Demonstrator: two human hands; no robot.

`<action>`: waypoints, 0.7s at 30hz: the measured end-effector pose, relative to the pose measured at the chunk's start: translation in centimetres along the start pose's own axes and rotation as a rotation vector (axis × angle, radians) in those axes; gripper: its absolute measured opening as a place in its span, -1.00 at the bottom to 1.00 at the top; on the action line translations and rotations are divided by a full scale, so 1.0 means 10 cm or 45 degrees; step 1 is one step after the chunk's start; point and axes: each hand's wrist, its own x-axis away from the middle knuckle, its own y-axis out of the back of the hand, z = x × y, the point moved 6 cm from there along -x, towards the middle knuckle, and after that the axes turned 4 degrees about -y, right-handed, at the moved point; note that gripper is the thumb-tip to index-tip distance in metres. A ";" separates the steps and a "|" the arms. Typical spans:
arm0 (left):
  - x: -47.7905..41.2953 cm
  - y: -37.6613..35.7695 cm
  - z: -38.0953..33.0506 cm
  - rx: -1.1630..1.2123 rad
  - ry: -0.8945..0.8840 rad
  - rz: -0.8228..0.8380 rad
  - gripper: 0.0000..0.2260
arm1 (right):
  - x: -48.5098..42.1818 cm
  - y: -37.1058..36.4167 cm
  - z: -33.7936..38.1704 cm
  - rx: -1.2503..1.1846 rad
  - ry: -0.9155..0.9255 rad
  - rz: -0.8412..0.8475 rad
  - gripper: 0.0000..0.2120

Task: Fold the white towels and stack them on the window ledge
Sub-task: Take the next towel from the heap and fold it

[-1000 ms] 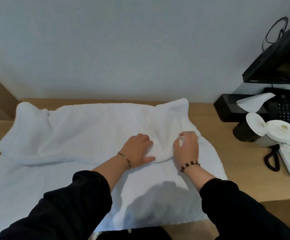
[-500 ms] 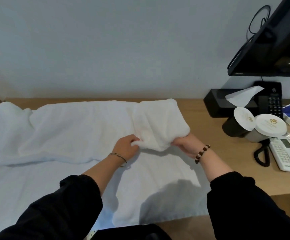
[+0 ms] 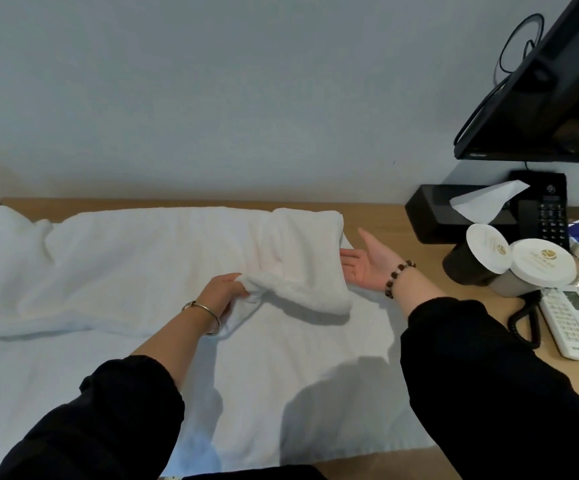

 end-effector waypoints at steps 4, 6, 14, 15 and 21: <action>0.00 -0.08 -0.05 -0.122 -0.042 0.015 -0.76 | -0.21 -0.16 0.26 0.155 0.063 -0.082 -0.47; 0.00 -0.13 -0.11 -0.286 -0.089 0.059 -0.71 | -0.25 -0.24 0.33 0.224 0.022 -0.069 -0.64; 0.20 -0.64 -0.50 -1.361 -0.586 0.440 -0.72 | -0.06 0.00 1.04 0.007 0.421 -0.227 -0.72; 0.17 -0.68 -0.51 -1.383 -0.571 0.463 -0.75 | -0.05 0.03 1.05 -0.042 0.441 -0.195 -0.75; 0.09 -0.76 -0.30 -1.500 -0.269 0.691 -0.92 | -0.17 0.39 1.00 0.691 0.510 -0.924 -0.84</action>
